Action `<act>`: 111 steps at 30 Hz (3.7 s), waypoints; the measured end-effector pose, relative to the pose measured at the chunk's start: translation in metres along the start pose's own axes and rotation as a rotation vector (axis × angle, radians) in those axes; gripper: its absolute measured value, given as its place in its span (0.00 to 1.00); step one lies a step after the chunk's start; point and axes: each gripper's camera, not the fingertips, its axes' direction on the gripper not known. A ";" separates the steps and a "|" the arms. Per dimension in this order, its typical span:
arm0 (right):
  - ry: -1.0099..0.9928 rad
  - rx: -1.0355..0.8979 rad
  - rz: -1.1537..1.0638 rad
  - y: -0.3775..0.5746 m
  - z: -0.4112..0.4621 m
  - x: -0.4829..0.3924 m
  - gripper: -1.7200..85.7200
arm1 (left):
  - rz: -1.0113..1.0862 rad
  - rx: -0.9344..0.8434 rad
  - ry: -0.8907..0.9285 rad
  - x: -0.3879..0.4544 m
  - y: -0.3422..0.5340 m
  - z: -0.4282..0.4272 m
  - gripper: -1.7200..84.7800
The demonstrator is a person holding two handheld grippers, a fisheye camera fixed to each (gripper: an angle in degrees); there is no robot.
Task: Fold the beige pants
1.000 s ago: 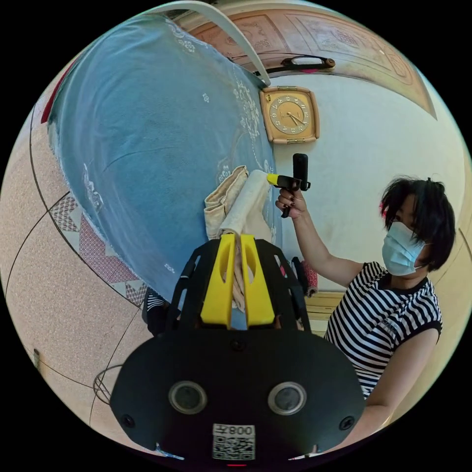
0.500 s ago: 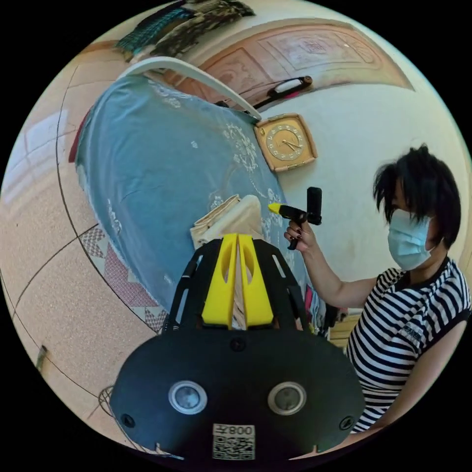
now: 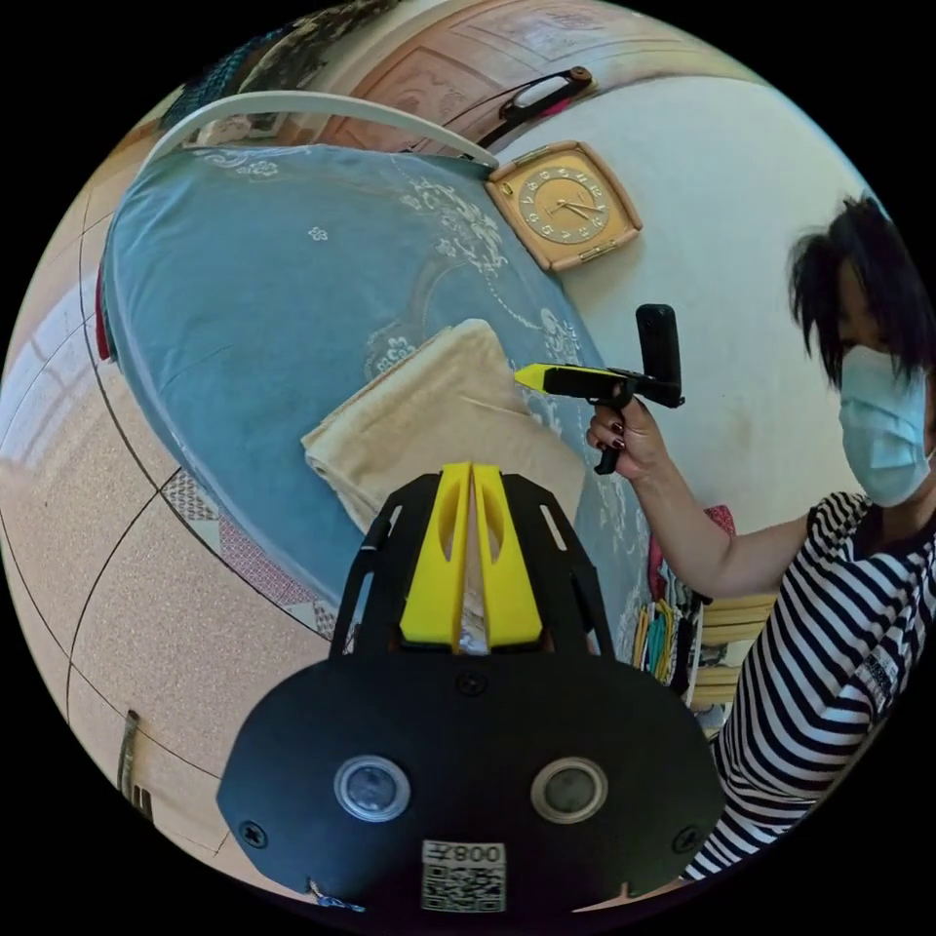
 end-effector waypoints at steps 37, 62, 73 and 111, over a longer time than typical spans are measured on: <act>-0.349 0.373 0.681 0.283 -0.048 0.066 0.14 | -0.617 -0.218 0.512 -0.075 0.002 0.083 0.17; -0.612 0.457 0.614 0.385 -0.090 -0.022 0.05 | -0.797 0.066 0.742 -0.068 0.043 0.151 0.17; -0.632 0.491 0.625 0.466 -0.098 -0.092 0.04 | -0.756 0.049 0.662 -0.018 0.071 0.197 0.09; -0.193 1.657 1.265 1.099 -0.175 -0.816 0.04 | 0.127 -1.459 0.681 0.490 0.204 0.567 0.08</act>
